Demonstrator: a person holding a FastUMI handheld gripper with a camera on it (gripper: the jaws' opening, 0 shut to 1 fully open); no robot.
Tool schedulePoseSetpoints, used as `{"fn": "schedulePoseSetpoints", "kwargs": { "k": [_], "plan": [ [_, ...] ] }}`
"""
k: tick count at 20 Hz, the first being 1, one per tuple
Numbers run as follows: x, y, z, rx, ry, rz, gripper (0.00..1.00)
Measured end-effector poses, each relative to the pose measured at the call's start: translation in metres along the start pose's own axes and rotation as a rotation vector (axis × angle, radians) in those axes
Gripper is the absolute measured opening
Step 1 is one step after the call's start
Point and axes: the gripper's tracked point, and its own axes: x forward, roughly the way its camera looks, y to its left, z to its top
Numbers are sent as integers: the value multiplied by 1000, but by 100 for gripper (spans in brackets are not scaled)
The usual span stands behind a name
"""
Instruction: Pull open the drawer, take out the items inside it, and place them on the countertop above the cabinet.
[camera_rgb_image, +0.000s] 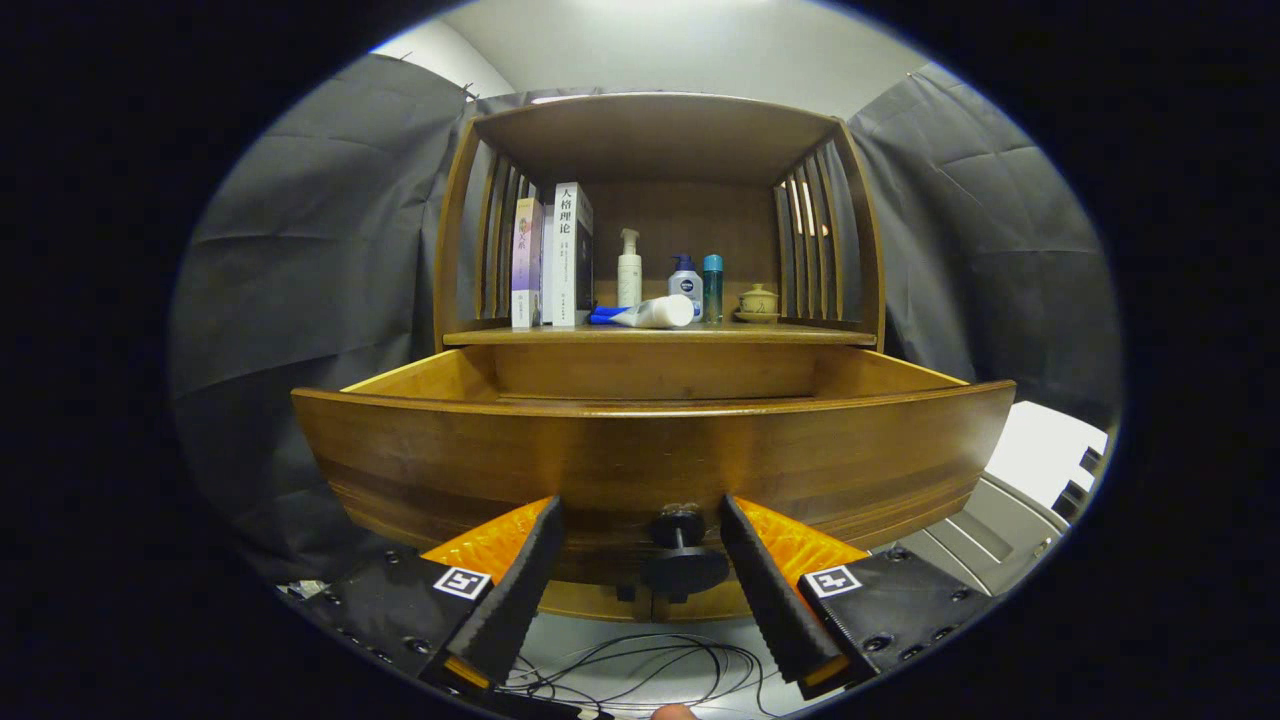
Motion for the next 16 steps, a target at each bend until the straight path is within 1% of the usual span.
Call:
{"fn": "schedulePoseSetpoints", "kwargs": {
  "k": [2, 7, 16],
  "plan": [
    [0, 1, 0, -27, -7, -7, 98],
    [9, 1, 3, -17, -2, -7, 98],
    [39, 3, 13, 2, 6, -13, 98]
  ]
}}
